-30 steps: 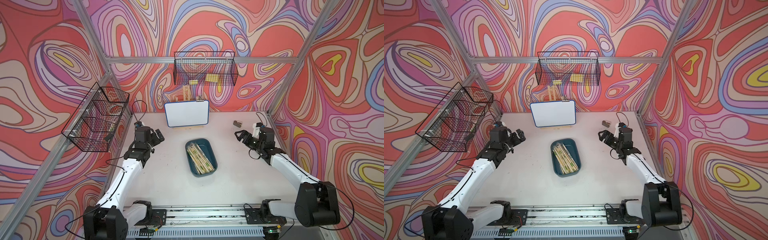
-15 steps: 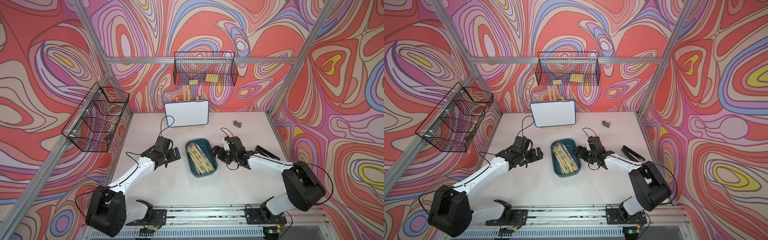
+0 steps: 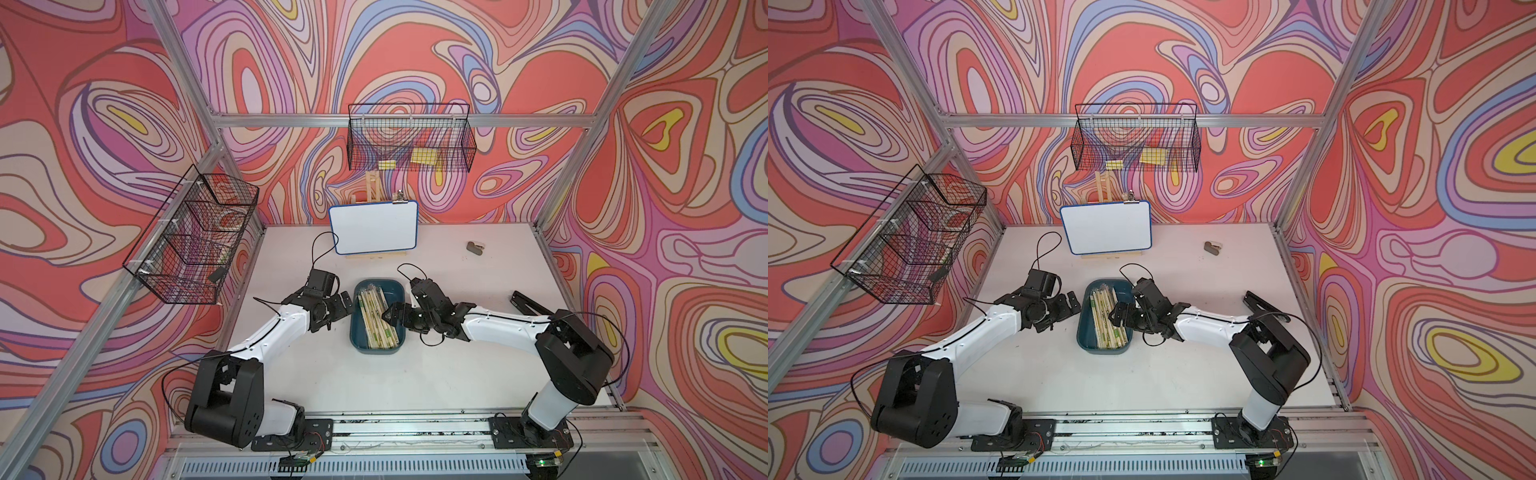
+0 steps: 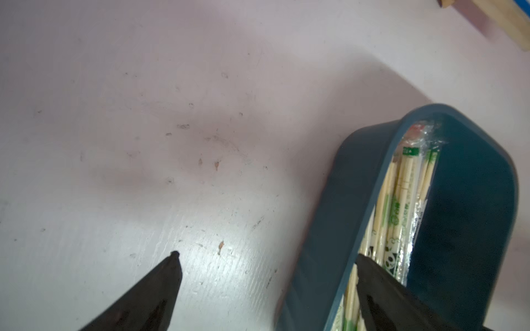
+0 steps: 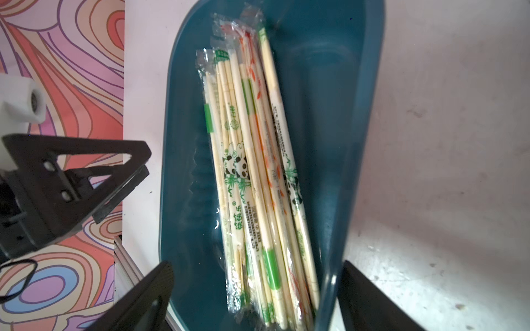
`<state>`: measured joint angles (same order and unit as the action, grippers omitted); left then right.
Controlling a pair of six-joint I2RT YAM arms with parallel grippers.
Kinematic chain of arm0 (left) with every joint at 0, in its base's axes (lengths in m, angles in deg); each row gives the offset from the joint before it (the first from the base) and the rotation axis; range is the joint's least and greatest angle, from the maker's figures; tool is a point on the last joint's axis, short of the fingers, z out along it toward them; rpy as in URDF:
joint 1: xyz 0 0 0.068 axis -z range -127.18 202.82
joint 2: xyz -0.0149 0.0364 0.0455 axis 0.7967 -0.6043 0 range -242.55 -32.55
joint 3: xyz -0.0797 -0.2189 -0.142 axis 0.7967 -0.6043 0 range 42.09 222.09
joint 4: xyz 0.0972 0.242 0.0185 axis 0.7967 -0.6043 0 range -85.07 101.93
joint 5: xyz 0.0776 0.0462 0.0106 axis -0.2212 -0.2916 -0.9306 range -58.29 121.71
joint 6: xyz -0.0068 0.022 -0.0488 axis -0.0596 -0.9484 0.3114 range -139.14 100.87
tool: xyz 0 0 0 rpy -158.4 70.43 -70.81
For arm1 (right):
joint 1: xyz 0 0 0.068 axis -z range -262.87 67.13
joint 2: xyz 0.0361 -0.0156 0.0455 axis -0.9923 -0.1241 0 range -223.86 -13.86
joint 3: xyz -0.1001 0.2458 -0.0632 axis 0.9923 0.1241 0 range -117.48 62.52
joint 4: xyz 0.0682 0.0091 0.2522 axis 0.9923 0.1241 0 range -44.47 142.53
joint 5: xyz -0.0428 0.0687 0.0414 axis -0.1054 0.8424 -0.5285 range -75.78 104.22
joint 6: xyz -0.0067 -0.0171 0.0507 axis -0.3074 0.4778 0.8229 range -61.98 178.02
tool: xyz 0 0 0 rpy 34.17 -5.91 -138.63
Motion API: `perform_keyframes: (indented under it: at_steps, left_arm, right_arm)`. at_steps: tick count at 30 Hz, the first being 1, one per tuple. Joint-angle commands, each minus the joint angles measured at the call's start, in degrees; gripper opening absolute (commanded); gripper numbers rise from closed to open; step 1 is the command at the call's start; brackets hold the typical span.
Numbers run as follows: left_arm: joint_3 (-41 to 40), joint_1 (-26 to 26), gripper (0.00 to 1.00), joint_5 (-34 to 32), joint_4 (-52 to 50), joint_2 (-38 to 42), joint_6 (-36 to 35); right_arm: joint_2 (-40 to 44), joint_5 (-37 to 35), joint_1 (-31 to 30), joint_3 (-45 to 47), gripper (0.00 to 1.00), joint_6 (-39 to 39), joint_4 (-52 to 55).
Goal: Take the paired disposable chopsticks out of the storage box
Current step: Adjust the storage box at the center of the board.
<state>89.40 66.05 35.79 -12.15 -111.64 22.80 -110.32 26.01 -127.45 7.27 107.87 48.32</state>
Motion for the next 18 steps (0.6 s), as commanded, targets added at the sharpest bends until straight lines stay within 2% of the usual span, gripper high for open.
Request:
perform_keyframes:
  at_steps: [1, 6, 10, 13, 18]
  left_arm:
    - [1.5, -1.1, 1.0, 4.2, 2.6, -0.5, 0.9]
    - [1.8, -1.5, 1.0, 5.2, 2.3, 1.3, 0.3]
    - [1.4, -3.1, 1.0, 5.2, 1.3, 3.2, 0.7]
    - [1.4, -5.2, 1.0, 5.5, 0.2, 4.2, 0.7]
    - [1.3, -8.4, 1.0, 6.9, -1.3, 5.5, 0.2]
  right_arm:
    - [2.9, -6.9, 0.1, -0.9, 0.93, -0.6, 5.7]
    - [6.7, -11.9, -0.6, -4.9, 0.88, -5.0, 13.9]
    - [4.8, -13.1, -1.9, -11.3, 0.78, -9.0, 19.7]
    - [1.9, -12.6, -2.9, -15.6, 0.65, -11.2, 21.9]
    - [-4.3, -13.0, -5.0, -22.9, 0.37, -14.4, 24.8]
